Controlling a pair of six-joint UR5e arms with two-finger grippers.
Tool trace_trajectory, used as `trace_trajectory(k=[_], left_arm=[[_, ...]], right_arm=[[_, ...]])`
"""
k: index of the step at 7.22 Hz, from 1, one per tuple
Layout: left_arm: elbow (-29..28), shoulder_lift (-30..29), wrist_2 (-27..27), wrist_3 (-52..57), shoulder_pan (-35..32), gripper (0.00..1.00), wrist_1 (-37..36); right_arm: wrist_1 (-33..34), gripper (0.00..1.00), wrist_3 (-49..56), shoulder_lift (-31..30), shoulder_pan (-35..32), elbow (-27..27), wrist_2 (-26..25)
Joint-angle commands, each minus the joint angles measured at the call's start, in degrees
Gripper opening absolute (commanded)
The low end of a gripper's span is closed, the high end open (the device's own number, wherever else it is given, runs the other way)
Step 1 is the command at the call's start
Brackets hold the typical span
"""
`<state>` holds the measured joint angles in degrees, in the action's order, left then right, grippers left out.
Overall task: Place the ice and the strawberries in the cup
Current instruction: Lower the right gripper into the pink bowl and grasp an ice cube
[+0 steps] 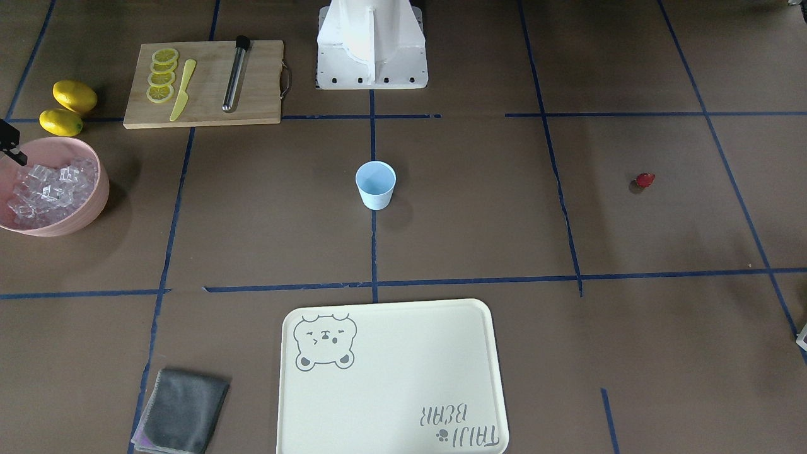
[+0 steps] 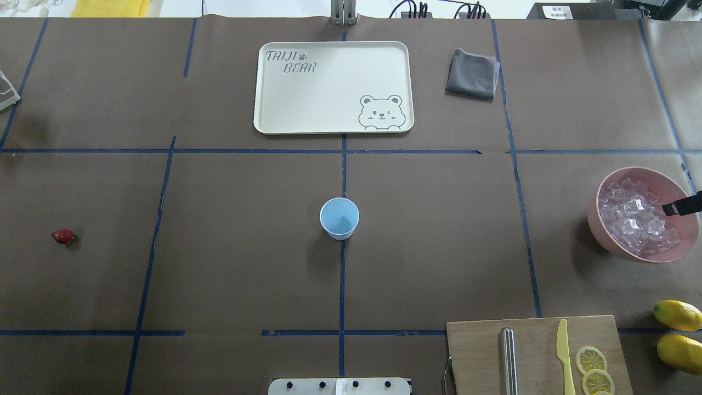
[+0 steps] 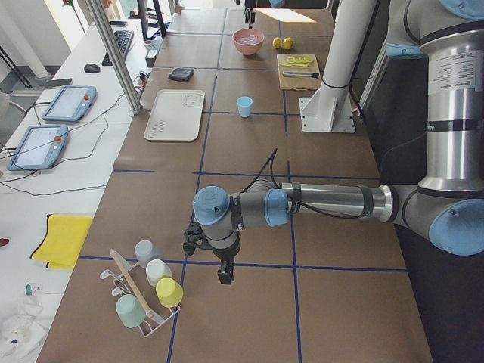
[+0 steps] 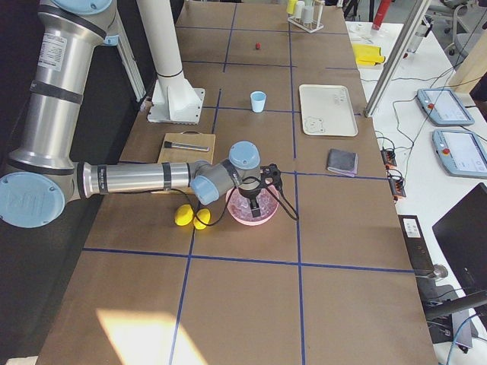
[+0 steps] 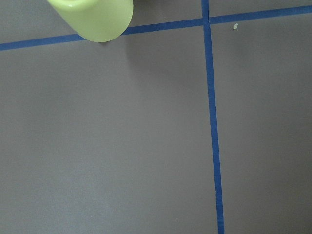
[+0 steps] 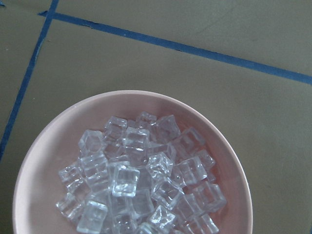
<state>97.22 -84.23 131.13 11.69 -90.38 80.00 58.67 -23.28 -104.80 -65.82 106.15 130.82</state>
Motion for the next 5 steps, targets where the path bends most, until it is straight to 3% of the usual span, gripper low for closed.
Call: trace_trajectory(k=[1,5], left_arm=[[0.07,0.29,0.18,-0.09,0.03,1.0,0.07],[-0.02,0.38,0.18,-0.09,0.03,1.0,-0.02]], right_arm=[[-0.83,0.96,-2.38,0.03,2.97,0.72,-2.93],[-0.75,0.93,-2.47,-0.23,7.72,0.38,-7.16]])
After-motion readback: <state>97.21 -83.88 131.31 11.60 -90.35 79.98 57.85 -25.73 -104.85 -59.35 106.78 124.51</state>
